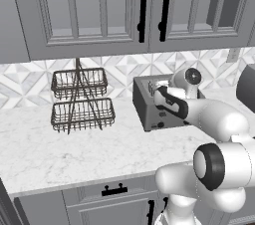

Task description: Start the toaster. Once the lever pops up, take the bread to the plate on the dining counter.

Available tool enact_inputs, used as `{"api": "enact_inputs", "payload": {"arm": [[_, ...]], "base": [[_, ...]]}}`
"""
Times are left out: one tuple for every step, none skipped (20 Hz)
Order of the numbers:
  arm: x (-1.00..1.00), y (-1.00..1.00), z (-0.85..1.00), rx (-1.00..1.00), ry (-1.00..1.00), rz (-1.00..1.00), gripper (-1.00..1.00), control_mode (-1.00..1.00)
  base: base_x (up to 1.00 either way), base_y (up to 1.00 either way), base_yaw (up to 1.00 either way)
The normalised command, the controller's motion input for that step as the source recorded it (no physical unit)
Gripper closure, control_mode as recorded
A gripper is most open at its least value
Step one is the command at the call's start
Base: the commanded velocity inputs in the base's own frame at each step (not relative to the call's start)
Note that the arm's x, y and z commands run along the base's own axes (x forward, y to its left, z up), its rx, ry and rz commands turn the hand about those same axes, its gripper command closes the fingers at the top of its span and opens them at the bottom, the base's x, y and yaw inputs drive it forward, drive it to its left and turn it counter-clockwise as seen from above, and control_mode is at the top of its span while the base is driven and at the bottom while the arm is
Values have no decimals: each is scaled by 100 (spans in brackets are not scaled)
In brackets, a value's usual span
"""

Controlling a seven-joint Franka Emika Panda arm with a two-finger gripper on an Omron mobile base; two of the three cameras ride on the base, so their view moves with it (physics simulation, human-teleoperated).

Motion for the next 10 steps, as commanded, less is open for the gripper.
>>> {"api": "enact_inputs", "payload": {"arm": [[0,0,0,0,0,0,-100,-100],[0,0,0,0,0,0,-100,-100],[0,0,0,0,0,0,-100,-100],[0,0,0,0,0,0,-100,-100],[0,0,0,0,0,0,-100,-100],[0,0,0,0,0,0,-100,-100],[0,0,0,0,0,0,-100,-100],[0,0,0,0,0,0,-100,-100],[0,0,0,0,0,0,-100,-100],[0,0,0,0,0,0,-100,-100]], "base": [[0,0,0],[0,0,0],[0,0,0],[0,0,0],[0,0,0],[0,0,0],[0,0,0],[0,0,0],[0,0,0],[0,0,0]]}}
